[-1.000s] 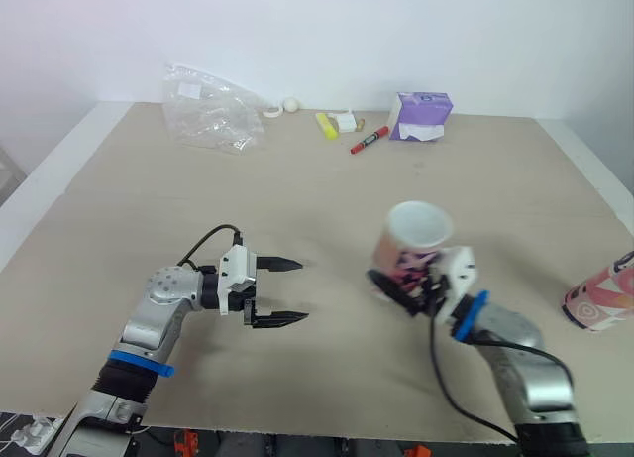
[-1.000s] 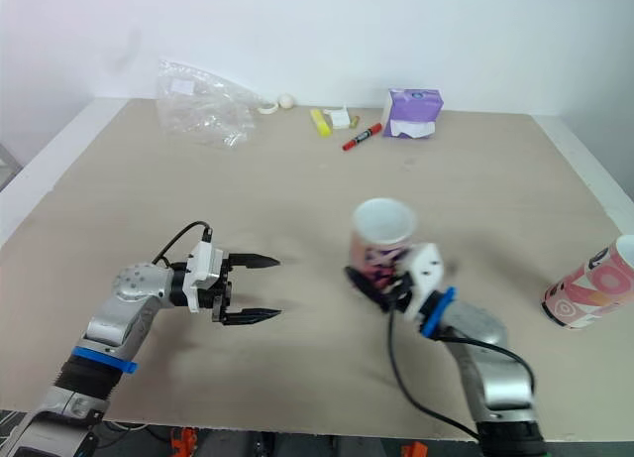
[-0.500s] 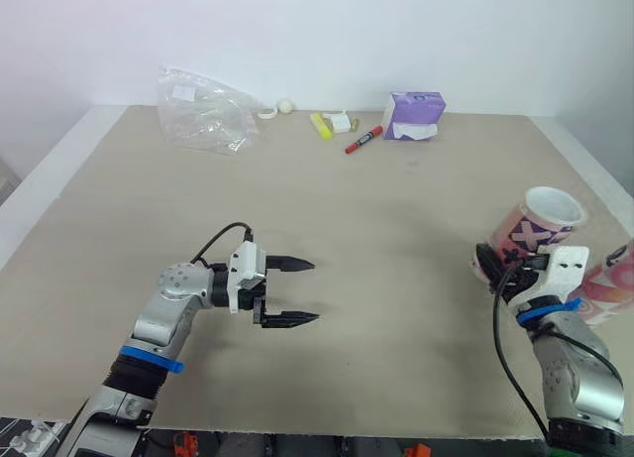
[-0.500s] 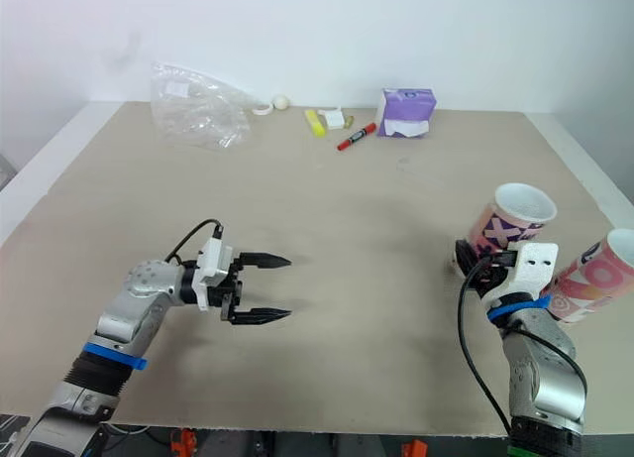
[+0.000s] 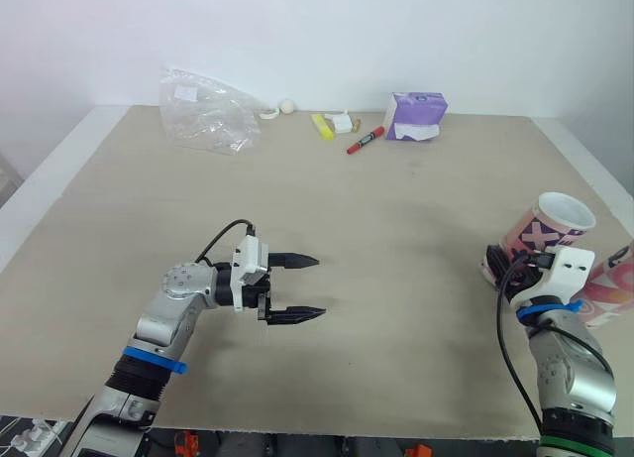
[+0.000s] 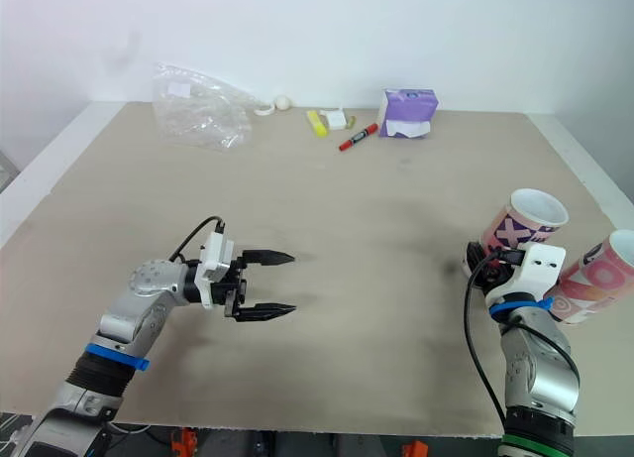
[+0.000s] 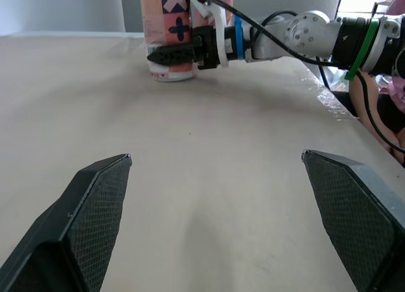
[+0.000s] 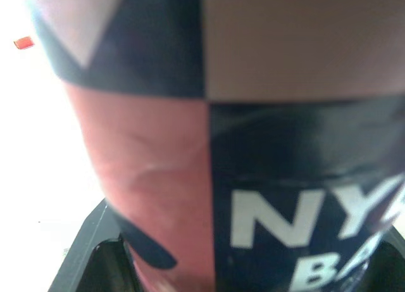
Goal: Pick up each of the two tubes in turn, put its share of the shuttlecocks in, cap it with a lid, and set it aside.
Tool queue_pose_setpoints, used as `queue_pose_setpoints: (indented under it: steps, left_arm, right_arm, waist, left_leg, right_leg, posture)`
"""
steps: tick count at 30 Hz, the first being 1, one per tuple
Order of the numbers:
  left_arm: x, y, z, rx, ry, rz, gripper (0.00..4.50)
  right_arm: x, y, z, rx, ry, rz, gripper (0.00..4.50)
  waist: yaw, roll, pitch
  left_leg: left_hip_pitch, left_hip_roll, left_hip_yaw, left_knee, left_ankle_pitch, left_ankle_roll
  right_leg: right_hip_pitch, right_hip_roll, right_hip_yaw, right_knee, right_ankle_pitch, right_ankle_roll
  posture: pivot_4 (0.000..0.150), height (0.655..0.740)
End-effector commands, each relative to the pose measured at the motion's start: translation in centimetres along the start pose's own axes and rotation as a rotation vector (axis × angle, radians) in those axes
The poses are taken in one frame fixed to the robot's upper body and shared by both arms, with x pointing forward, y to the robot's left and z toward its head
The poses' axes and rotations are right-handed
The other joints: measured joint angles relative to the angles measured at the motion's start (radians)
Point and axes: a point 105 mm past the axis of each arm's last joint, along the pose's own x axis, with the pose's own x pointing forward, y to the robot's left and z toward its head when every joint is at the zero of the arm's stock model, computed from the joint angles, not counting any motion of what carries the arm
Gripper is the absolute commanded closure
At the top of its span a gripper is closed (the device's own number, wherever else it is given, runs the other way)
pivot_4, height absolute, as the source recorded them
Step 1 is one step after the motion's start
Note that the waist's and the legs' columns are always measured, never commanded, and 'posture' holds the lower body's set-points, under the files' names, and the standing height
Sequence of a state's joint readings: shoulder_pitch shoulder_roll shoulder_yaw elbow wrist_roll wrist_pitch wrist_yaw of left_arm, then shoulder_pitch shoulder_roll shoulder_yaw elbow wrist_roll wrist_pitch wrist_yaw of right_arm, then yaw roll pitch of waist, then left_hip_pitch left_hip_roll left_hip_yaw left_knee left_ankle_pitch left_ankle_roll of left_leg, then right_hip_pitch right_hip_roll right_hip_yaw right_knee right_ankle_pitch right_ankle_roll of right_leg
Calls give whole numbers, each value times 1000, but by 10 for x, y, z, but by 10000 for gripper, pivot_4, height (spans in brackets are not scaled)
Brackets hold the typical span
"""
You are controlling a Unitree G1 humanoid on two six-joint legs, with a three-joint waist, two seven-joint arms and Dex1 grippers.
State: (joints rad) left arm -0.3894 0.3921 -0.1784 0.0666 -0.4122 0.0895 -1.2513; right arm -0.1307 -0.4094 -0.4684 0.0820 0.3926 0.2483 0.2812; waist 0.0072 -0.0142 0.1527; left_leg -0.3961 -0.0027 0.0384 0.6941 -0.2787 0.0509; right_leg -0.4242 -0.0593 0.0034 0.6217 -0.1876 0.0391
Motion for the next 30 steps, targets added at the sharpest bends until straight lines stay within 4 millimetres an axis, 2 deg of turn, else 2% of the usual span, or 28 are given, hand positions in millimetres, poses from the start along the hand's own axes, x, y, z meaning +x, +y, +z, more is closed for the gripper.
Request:
queue_pose_setpoints:
  steps: [1, 3, 13, 19, 24, 27, 30]
  left_arm:
    - [2, 2, 13, 45, -32, -2, 0]
    - [2, 2, 12, 46, -29, -2, 0]
    - [4, 1, 9, 47, -21, -13, 0]
    - [3, 5, 8, 52, -18, 3, 0]
    - [-1, 12, 5, 50, 2, 46, 0]
    - [-7, 17, 2, 56, 20, 75, 0]
    - [-12, 20, 7, 54, -5, 95, 0]
  right_arm:
    - [-4, -2, 4, 7, -5, 2, 8196]
    - [-10, 1, 4, -15, -5, 16, 426]
    - [-32, 3, 11, -70, -4, 38, 426]
    - [-57, 12, 14, -90, 18, 75, 426]
    - [-80, 4, 12, -129, 64, 86, 426]
    - [-92, 15, 15, -180, 78, 220, 426]
    - [-98, 38, 24, -206, 54, 410, 426]
  waist:
    - [0, 0, 0]
    - [1, 0, 0]
    - [-1, 1, 0]
    - [0, 1, 0]
    - [1, 1, 0]
    - [1, 1, 0]
    - [-3, 0, 0]
  left_leg:
    - [0, 0, 0, 0, 0, 0]
    - [0, 0, 0, 0, 0, 0]
    - [1, 0, 1, -2, 0, 0]
    - [1, 0, 1, -3, 0, 0]
    - [1, 0, 1, -4, 0, 0]
    - [1, 0, 1, -4, 0, 0]
    - [2, 1, 1, -4, 0, 0]
  right_leg:
    - [0, 0, 0, 0, 0, 0]
    - [0, 0, 0, 0, 0, 0]
    - [0, 0, 1, 0, -1, 0]
    - [-1, 0, 1, 0, -3, 3]
    - [0, 0, 1, 0, -4, 3]
    - [0, 0, 1, -1, -4, 4]
    - [0, 1, 2, -1, -5, 5]
  posture:
    - [1500, 7400]
    - [1500, 7400]
    - [1500, 7400]
    - [1500, 7400]
    - [1500, 7400]
    - [1500, 7400]
    - [1500, 7400]
